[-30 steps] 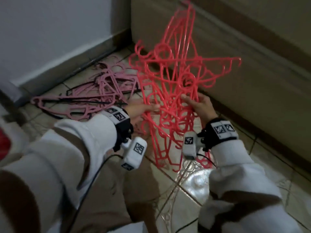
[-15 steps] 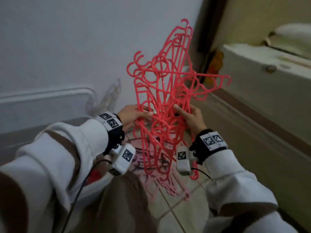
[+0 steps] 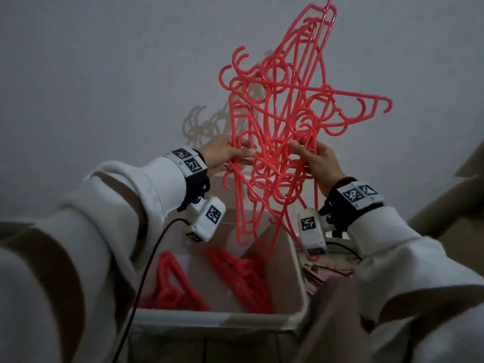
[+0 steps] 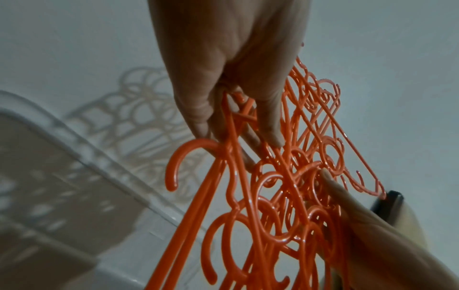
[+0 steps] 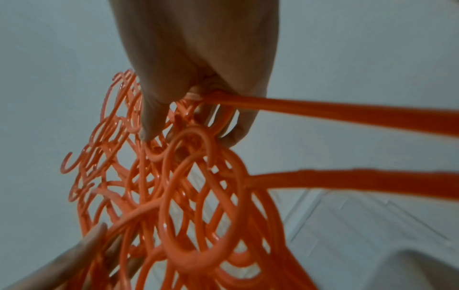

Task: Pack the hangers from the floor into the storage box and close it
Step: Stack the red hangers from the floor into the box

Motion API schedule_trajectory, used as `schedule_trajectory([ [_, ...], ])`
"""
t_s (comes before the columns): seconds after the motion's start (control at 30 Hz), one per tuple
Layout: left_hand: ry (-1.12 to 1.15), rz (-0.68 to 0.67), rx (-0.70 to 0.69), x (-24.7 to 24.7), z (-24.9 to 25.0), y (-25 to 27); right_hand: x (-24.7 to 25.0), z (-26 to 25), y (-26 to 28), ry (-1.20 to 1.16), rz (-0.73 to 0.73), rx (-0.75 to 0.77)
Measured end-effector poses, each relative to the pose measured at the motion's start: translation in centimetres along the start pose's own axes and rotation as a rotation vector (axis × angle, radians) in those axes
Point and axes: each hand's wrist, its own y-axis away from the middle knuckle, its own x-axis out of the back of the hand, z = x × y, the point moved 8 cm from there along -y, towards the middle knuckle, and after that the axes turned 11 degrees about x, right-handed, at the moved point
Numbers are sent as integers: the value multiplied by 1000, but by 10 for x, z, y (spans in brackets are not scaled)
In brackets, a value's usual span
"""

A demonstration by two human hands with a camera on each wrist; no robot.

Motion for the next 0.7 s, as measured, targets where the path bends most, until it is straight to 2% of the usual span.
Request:
schedule_trajectory([
  [0.1,10,29,81,28,-41,-2,-36,28,-5,28,-88,-54],
  [0.23,64,61,259,49,-117,-10,-67,67,1,124,-213,-100],
  [0.33,0,16,332,53,-162,-15,-90,92,13,161,-308,-78],
  [0.43,69,-20,394,46,-204,-23,-106,119,25,220,-390,-57],
  [0.57,129,-50,503,33,-252,-31,-109,145,37,299,-425,-81],
  [0.7,123,-77,536,27,-261,-36,-111,150,40,414,-420,-47],
])
